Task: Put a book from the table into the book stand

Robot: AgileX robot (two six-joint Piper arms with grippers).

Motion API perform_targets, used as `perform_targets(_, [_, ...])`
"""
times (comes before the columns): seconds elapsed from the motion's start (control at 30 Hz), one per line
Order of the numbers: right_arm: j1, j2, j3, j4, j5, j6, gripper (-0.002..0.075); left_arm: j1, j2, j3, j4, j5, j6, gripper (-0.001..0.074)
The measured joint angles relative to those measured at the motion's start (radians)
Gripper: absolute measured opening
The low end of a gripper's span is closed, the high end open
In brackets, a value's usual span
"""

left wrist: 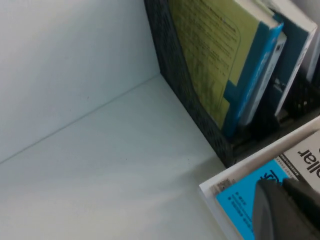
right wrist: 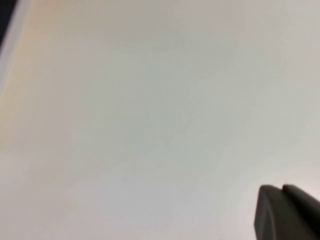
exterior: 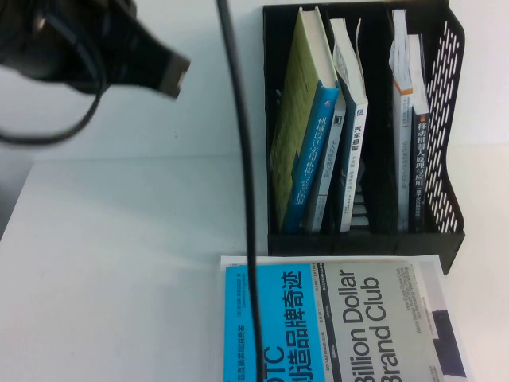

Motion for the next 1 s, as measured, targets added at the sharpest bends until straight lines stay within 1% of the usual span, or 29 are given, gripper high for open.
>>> perform_targets(0.03, [0.0, 0.0, 0.0, -0.041, -0.018, 0.048, -0.0001, 0.0, -0.037, 0.063, 0.0, -0.041, -0.007, 0.0001])
perform_targets(0.1, [0.0, -0.007, 0.0, -0.114, -0.077, 0.143, -0.0001, 0.0, -0.135, 0.222, -0.002, -0.179, -0.029, 0.0001])
perform_targets(0.17, [0.0, -0.026, 0.0, -0.141, -0.147, 0.209, -0.0001, 0.0, -0.235, 0.379, -0.002, -0.319, -0.047, 0.0001])
perform_targets(0.3, [0.0, -0.106, 0.0, -0.12, -0.296, 0.264, -0.0001, 0.0, -0.403, 0.643, 0.001, -0.593, -0.093, 0.0001])
perform_targets(0.4, [0.0, -0.192, 0.0, -0.068, -0.36, 0.269, -0.0001, 0.0, -0.495, 0.791, 0.005, -0.727, -0.133, 0.0001])
perform_targets(0.5, [0.0, -0.298, 0.0, -0.008, -0.362, 0.269, -0.0001, 0.0, -0.537, 0.916, 0.005, -0.814, -0.141, 0.0001])
perform_targets(0.63, [0.0, -0.429, 0.0, 0.106, -0.278, 0.223, -0.0001, 0.0, -0.54, 1.015, 0.005, -0.874, -0.155, 0.0001])
perform_targets(0.77, [0.0, -0.553, 0.005, 0.251, -0.163, 0.06, -0.0001, 0.0, -0.54, 1.056, 0.005, -0.915, -0.155, 0.0])
perform_targets(0.9, [0.0, -0.644, 0.069, 0.329, -0.156, -0.011, -0.0001, 0.0, -0.54, 1.058, 0.005, -0.938, -0.156, 0.0])
perform_targets(1.0, [0.0, -0.671, 0.145, 0.354, -0.175, -0.016, -0.0001, 0.0, -0.542, 1.058, 0.005, -0.939, -0.156, 0.0])
